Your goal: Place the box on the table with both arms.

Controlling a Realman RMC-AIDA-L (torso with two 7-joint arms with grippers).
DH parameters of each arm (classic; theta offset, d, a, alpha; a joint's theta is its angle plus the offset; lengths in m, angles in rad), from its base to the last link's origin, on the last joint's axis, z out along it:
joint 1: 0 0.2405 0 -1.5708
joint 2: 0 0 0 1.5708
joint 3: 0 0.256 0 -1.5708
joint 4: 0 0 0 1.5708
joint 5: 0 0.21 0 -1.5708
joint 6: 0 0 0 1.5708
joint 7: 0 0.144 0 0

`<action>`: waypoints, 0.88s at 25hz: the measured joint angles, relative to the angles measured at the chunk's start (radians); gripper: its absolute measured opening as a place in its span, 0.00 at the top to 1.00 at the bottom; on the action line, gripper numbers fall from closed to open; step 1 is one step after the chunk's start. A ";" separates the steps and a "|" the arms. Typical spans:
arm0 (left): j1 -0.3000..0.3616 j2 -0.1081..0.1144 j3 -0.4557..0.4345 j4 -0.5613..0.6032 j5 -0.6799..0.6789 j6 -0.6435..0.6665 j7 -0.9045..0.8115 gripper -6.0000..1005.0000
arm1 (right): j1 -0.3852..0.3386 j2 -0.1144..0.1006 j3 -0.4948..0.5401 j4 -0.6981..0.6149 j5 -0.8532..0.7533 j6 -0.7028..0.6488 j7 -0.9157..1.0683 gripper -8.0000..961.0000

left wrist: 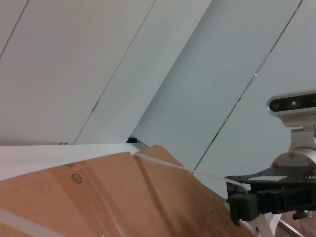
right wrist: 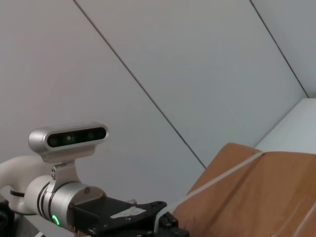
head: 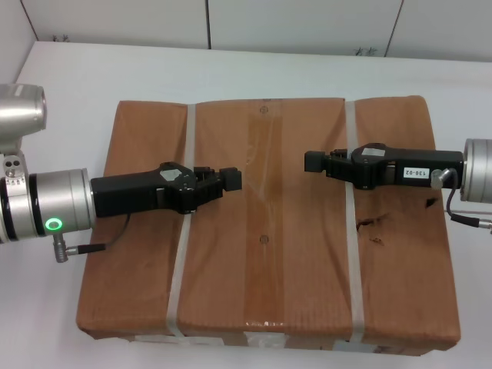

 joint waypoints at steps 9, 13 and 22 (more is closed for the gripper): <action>0.000 -0.001 0.000 0.000 0.000 0.000 0.001 0.90 | 0.000 0.000 -0.003 0.000 0.000 0.010 0.000 0.95; 0.000 -0.001 0.000 0.000 0.000 0.000 0.002 0.90 | 0.000 0.000 -0.003 0.000 0.000 0.010 0.000 0.95; 0.000 -0.002 0.000 0.000 0.000 -0.007 0.004 0.90 | 0.000 0.000 -0.001 0.000 0.000 0.011 -0.001 0.95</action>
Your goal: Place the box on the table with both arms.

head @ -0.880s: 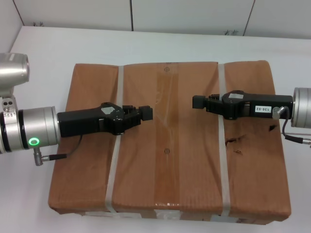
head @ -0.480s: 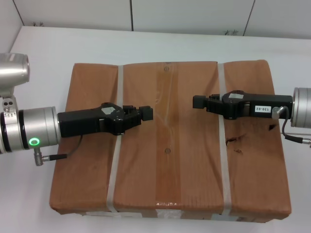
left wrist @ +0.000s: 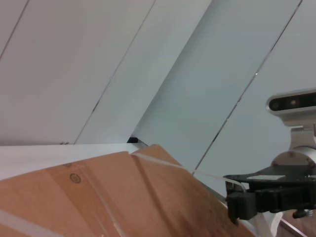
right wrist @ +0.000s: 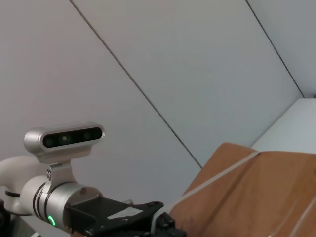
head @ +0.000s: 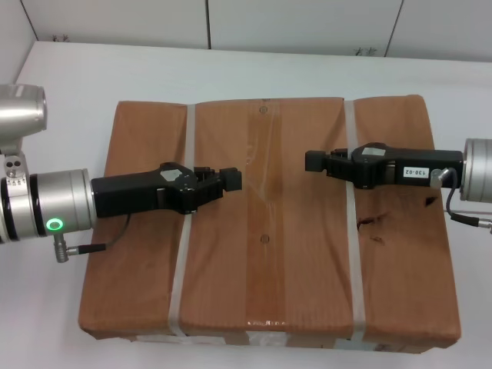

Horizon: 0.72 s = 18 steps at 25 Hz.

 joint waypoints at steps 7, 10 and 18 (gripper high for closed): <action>0.000 -0.001 0.000 0.000 0.000 -0.004 0.001 0.90 | 0.000 0.025 -0.007 0.000 0.000 0.003 -0.006 0.95; 0.000 -0.001 0.001 0.000 0.000 -0.010 0.001 0.90 | 0.001 0.025 -0.008 0.000 0.000 0.022 -0.006 0.95; 0.000 -0.009 0.002 0.000 0.010 -0.086 0.001 0.90 | 0.005 0.047 -0.010 0.000 -0.033 0.111 -0.010 0.95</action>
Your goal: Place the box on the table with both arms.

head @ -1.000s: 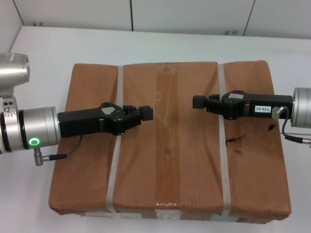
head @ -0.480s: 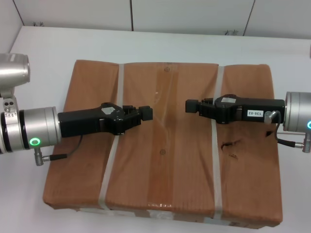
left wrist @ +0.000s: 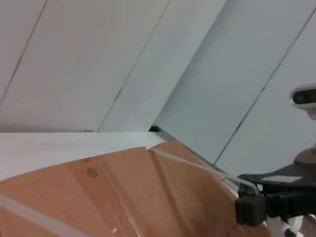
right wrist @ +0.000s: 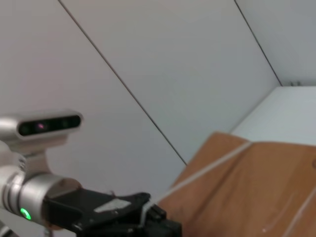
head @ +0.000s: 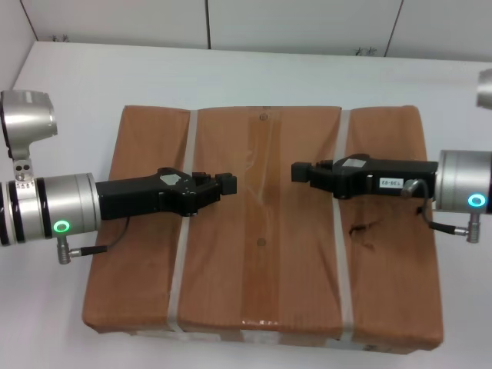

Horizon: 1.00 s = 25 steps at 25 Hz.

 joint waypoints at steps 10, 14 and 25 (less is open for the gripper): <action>-0.007 -0.025 0.000 0.012 0.040 -0.156 -0.004 0.90 | 0.014 0.046 -0.002 0.001 -0.088 0.165 -0.002 0.95; -0.009 -0.030 0.000 0.029 0.045 -0.216 -0.006 0.90 | 0.021 0.050 -0.002 0.011 -0.107 0.211 -0.003 0.95; -0.009 -0.030 -0.001 0.053 0.053 -0.309 -0.008 0.90 | 0.028 0.051 -0.018 0.039 -0.119 0.291 0.007 0.95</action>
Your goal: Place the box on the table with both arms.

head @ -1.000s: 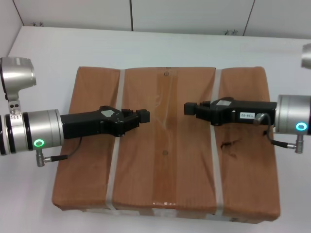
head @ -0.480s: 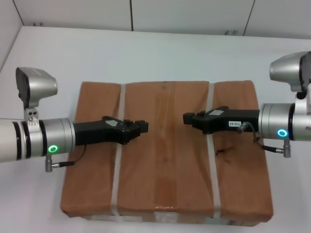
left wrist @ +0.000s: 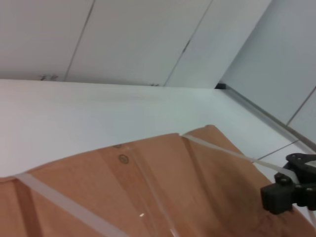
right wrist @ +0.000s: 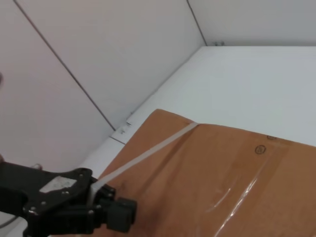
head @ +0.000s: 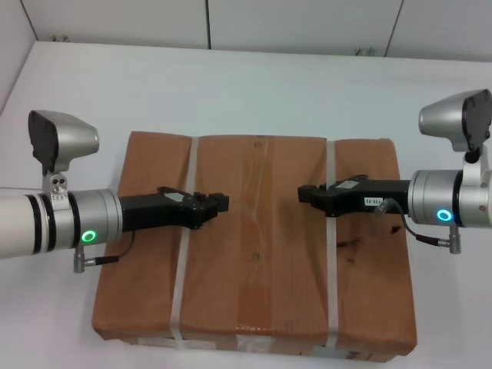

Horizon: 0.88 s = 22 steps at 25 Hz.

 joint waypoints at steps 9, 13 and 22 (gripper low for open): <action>-0.001 0.000 -0.001 0.030 0.020 -0.082 -0.004 0.90 | 0.011 0.004 -0.011 0.023 -0.001 0.055 0.001 0.94; -0.001 -0.001 -0.001 0.042 0.024 -0.109 -0.006 0.90 | 0.013 0.005 -0.012 0.027 -0.001 0.062 0.001 0.94; -0.002 -0.002 -0.001 0.048 0.041 -0.145 -0.010 0.89 | 0.011 0.009 0.001 0.030 0.006 0.085 0.002 0.93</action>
